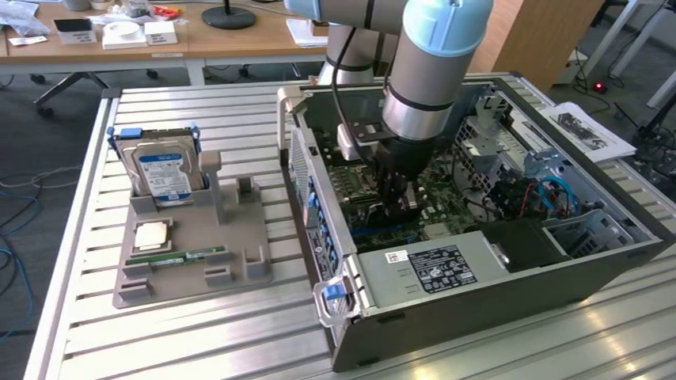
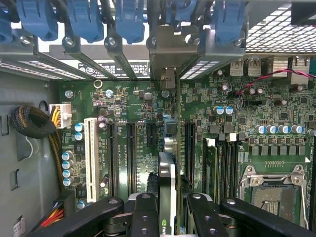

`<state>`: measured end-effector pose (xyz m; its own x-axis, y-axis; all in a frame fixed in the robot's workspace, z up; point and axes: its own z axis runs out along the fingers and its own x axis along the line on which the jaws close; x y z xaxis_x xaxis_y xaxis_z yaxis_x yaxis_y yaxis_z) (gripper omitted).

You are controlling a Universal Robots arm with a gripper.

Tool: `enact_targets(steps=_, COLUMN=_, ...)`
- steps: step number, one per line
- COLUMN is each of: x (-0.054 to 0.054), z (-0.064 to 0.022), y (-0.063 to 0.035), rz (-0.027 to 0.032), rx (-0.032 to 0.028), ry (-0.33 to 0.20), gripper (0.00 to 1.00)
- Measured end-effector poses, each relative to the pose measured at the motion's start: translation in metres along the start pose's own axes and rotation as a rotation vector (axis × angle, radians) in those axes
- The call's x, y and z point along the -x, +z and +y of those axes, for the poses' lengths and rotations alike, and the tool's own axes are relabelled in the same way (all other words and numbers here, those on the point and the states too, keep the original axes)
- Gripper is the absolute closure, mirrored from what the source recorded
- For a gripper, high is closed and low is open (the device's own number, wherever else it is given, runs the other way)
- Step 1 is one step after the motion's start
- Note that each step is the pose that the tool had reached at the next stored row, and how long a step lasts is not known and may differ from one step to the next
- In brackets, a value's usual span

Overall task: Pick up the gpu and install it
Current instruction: 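Insert the gpu into the slot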

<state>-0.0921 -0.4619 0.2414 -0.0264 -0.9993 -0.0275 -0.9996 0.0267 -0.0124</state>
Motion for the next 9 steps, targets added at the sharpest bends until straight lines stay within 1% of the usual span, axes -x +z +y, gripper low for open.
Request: enact_targets(steps=9, x=-0.0002, z=0.0008, y=0.0003, rz=0.0004, rx=0.0002, ry=0.0, gripper=0.73)
